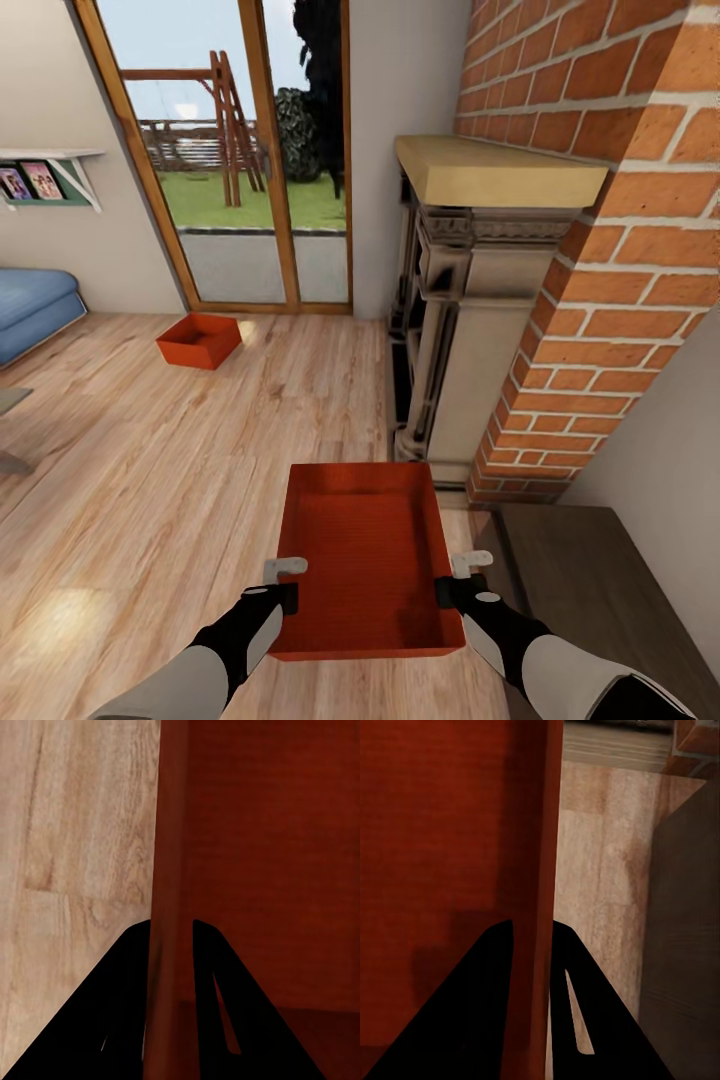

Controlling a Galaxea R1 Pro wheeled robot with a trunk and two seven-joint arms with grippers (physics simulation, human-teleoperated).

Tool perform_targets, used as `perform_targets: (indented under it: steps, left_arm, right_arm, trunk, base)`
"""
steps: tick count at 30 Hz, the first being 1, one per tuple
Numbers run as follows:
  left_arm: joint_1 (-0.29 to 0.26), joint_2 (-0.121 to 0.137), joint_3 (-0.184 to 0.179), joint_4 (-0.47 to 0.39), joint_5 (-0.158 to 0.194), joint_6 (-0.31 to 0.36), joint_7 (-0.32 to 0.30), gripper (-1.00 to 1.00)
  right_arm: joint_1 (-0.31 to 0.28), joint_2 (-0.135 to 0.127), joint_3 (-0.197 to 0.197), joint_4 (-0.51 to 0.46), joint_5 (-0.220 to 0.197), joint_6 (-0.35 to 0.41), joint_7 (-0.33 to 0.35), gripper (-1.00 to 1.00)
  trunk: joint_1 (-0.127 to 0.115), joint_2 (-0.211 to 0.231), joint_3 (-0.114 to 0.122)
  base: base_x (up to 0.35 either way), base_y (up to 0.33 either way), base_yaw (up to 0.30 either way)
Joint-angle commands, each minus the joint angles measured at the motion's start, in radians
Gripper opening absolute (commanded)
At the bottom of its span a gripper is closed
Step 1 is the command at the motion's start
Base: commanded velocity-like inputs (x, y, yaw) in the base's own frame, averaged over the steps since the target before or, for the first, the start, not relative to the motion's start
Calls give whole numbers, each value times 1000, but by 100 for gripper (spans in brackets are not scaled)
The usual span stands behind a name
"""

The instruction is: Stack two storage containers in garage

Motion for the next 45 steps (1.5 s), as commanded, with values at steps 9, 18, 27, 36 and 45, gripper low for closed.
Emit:
perform_targets:
  steps: [9, 18, 27, 36, 45]
  left_arm:
    - [0, 14, -7, 13, -3, 4, 10, -100]
    - [0, 14, -7, 8, -4, 2, 15, -100]
    - [0, 14, -7, 4, -3, -1, 15, -100]
    - [0, 14, -7, 4, -3, -1, 15, -100]
    - [0, 14, -8, 4, -3, -1, 15, -100]
  right_arm:
    - [-2, -5, -21, -2, 7, -6, -7, -100]
    - [-2, -5, -21, -2, 7, -6, -6, -100]
    - [-2, -5, -21, -2, 7, -6, -6, -100]
    - [-1, -5, -21, -2, 7, -6, -6, -100]
    - [-2, -5, -21, -2, 7, -6, -6, -100]
  trunk:
    - [0, -1, 13]
    - [0, -1, 27]
    - [0, -1, 41]
    - [0, -1, 56]
    - [0, -1, 70]
  base:
    - [0, 0, 0]
    - [0, 0, 0]
    - [0, 0, 0]
    - [0, 0, 0]
    - [0, 0, 0]
